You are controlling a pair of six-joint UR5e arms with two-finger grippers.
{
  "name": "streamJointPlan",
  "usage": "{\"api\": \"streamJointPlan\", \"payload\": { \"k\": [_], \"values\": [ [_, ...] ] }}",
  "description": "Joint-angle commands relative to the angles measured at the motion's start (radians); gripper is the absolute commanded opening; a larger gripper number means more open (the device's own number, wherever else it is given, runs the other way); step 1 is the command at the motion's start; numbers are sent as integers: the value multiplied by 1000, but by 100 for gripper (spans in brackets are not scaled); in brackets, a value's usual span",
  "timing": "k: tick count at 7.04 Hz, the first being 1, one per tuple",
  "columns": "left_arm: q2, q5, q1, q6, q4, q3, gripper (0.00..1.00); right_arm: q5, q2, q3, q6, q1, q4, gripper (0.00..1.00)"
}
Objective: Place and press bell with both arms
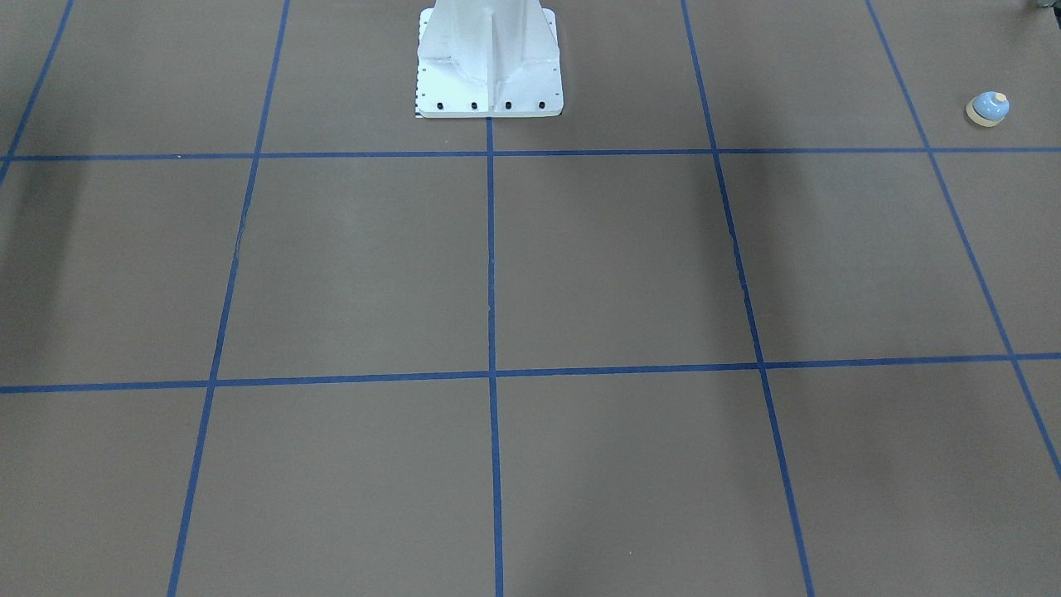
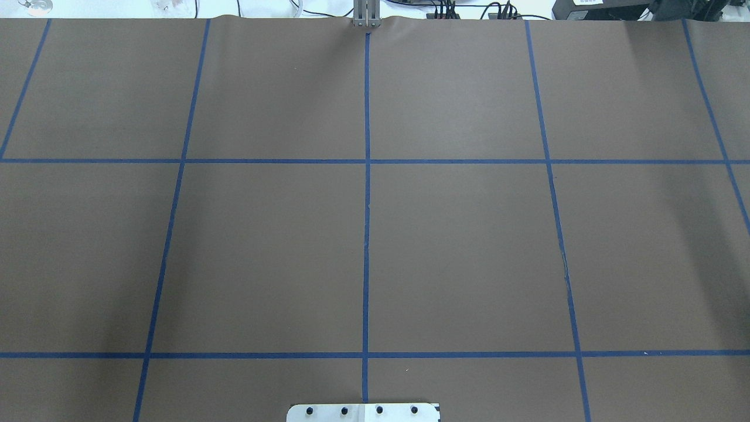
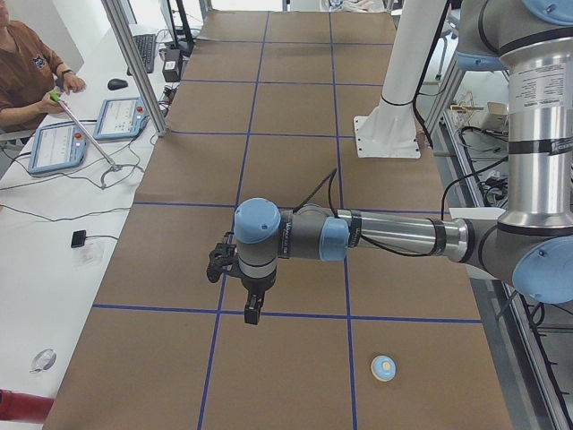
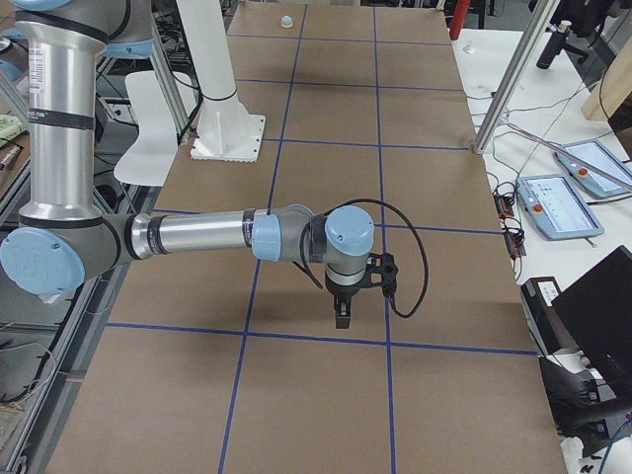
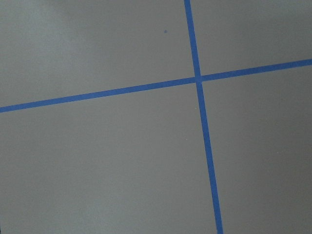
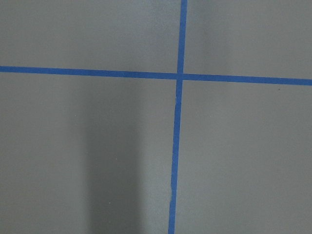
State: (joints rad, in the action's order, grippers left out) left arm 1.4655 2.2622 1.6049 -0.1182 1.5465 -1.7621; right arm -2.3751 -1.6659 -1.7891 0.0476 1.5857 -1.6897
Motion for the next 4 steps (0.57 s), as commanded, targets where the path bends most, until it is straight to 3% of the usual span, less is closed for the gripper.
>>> {"api": "streamJointPlan", "payload": {
  "k": [1, 4],
  "values": [
    [-1, 0, 0, -1, 1, -2, 100, 1, 0, -1, 0, -1, -1, 100],
    [4, -9, 0, -8, -5, -4, 100, 2, 2, -3, 0, 0, 1, 100]
  ]
}}
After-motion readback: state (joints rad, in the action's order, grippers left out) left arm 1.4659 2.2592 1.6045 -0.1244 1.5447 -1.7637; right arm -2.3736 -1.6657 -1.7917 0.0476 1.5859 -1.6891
